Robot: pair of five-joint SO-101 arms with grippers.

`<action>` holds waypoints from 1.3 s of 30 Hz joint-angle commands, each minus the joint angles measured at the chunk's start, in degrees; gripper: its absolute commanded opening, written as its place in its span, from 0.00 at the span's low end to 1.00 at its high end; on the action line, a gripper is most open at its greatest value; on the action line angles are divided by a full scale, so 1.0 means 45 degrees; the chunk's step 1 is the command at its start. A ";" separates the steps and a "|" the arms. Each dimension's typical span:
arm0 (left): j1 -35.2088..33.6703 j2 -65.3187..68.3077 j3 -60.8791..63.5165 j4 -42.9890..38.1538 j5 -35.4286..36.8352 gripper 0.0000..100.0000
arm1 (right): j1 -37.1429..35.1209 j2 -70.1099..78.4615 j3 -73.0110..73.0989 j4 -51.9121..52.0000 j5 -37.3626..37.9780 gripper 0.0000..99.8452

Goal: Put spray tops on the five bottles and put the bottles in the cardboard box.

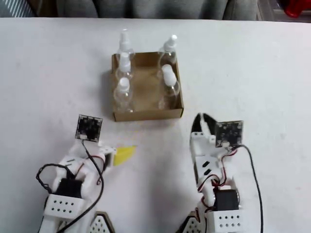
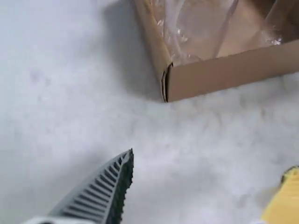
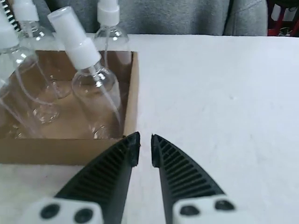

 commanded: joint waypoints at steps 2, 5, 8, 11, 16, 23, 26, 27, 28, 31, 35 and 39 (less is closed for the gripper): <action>-0.0088 -0.0342 -0.0059 0.1074 -0.0137 0.44 | -0.1436 -0.0127 0.0156 0.0967 0.0137 0.02; -0.0107 -0.0342 -0.0078 0.1192 -0.0137 0.42 | -0.1905 -0.0068 0.0156 0.1201 0.0137 0.02; -0.0107 -0.0342 -0.0078 0.1192 -0.0137 0.28 | -0.1885 -0.0068 0.0156 0.1729 0.0137 0.02; -0.0107 -0.0342 -0.0059 0.1094 -0.0274 0.08 | -0.1885 -0.0068 0.0156 0.2882 0.0137 0.02; -0.0107 -0.0342 -0.0059 0.1172 -0.0606 0.10 | -0.1885 -0.0127 0.0156 0.4796 0.0137 0.02; -0.0107 -0.0342 -0.0059 0.1153 -0.0547 0.08 | -0.1905 -0.0166 0.0156 0.8879 0.0215 0.02; -0.0068 -0.0342 -0.0059 0.1114 -0.0547 0.08 | -0.1924 -0.0147 0.0156 0.8742 0.0234 0.02; -0.0068 -0.0342 -0.0059 0.1114 -0.0527 0.08 | -0.1924 -0.0147 0.0156 0.8742 0.0234 0.02; -0.0088 -0.0342 -0.0059 0.1114 -0.0508 0.08 | -0.1905 -0.0147 0.0156 0.8742 0.0234 0.02; -0.0088 -0.0342 -0.0059 0.1114 -0.0508 0.08 | -0.1905 -0.0147 0.0156 0.8742 0.0234 0.02; -0.0107 -0.0361 -0.0059 0.1153 -0.0508 0.08 | -0.1905 -0.0147 0.0156 0.8742 0.0234 0.02; -0.0088 -0.0537 -0.0059 0.1211 -0.0508 0.08 | -0.1905 -0.0147 0.0156 0.8742 0.0234 0.02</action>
